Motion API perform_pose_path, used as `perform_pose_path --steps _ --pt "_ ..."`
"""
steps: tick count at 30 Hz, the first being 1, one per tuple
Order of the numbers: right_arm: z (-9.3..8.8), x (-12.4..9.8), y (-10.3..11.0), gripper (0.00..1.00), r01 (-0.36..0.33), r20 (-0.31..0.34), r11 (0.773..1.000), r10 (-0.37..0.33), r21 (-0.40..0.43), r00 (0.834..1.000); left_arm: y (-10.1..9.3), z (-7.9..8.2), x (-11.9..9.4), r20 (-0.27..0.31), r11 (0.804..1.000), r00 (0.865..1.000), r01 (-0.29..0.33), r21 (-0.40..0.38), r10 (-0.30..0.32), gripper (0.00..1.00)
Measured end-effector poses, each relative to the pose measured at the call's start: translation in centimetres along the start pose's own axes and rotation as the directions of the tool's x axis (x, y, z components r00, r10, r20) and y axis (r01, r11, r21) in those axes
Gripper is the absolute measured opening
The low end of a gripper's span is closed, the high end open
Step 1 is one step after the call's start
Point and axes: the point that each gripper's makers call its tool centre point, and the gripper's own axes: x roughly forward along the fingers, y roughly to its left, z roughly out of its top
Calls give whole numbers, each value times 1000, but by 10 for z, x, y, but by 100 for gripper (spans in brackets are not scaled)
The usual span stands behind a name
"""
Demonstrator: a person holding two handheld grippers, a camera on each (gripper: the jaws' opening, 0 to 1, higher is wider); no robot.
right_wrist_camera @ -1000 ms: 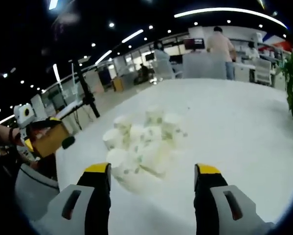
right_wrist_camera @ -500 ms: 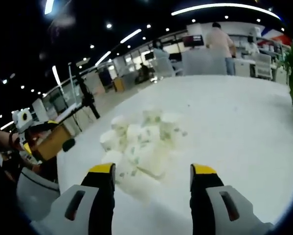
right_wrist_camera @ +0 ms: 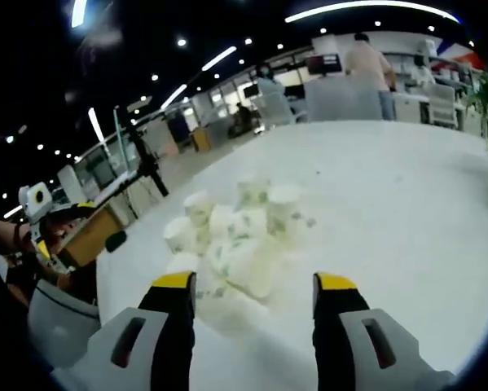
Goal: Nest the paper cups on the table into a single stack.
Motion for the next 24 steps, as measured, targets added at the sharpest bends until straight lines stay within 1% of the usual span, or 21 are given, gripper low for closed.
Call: perform_pose_path --steps 7,14,17,21,24 --pt "0 9 2 51 -29 0 999 29 31 1000 -3 2 -1 2 1000 1000 -5 -2 5 100" --pt "2 15 5 43 -53 -1 998 53 32 999 -5 -1 -4 -12 1000 1000 -13 -2 13 100" --pt "3 19 4 42 -64 2 997 64 43 998 -5 -1 -3 -19 1000 1000 -16 1 17 100" --pt "4 21 3 37 -81 4 995 81 55 997 -9 3 0 -14 1000 1000 -17 -3 17 100" --pt "4 23 2 36 -88 5 994 88 64 996 -11 2 1 -22 1000 1000 -14 8 14 100"
